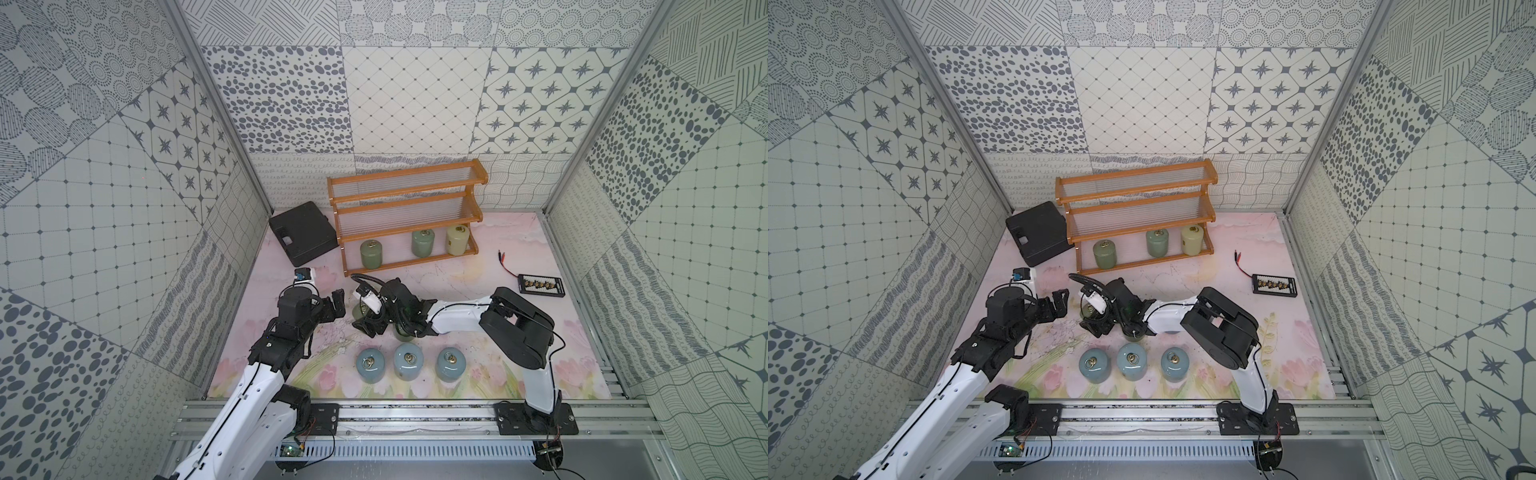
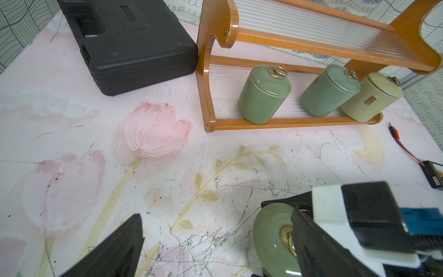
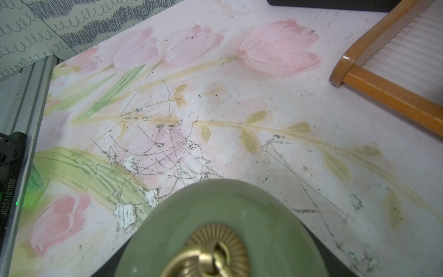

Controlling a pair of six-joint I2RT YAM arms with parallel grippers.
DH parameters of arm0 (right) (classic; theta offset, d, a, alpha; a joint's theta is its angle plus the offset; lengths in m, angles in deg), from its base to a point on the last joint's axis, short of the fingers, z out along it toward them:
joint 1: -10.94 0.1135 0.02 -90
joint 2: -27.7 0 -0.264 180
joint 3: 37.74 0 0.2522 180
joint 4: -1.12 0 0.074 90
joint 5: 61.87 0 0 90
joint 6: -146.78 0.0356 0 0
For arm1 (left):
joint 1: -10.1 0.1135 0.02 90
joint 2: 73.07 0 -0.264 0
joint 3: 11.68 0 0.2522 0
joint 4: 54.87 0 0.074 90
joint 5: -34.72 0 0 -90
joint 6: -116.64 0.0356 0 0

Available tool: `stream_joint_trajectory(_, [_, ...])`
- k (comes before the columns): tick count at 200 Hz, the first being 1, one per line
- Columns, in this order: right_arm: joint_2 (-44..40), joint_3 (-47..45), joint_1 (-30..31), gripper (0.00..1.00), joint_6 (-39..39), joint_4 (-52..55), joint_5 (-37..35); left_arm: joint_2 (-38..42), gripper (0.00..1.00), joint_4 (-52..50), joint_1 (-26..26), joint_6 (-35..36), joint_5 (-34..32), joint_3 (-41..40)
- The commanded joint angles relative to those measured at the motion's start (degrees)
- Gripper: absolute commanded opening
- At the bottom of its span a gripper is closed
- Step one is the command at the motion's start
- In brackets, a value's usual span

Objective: Remove the tea canisters from the shelf
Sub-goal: Place the tea canister at the center of the board.

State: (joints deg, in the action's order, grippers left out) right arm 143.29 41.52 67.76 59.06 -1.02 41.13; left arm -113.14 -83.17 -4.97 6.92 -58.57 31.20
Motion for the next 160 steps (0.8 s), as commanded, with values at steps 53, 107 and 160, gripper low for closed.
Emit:
stream_joint_trajectory(53, [0.51,-0.53,0.27,0.83,-0.79,-4.79,-0.05,0.36,1.0,-0.31,0.13,0.92,1.04,-0.07])
stream_joint_trajectory(107, [0.62,-0.54,0.31,0.84,-0.72,-4.71,-0.01,0.44,1.0,-0.24,0.15,0.96,1.14,-0.14])
stream_joint_trajectory(160, [0.44,-0.94,0.32,0.85,-0.65,-4.67,-0.05,0.54,1.0,-0.47,0.14,1.03,1.13,-0.21])
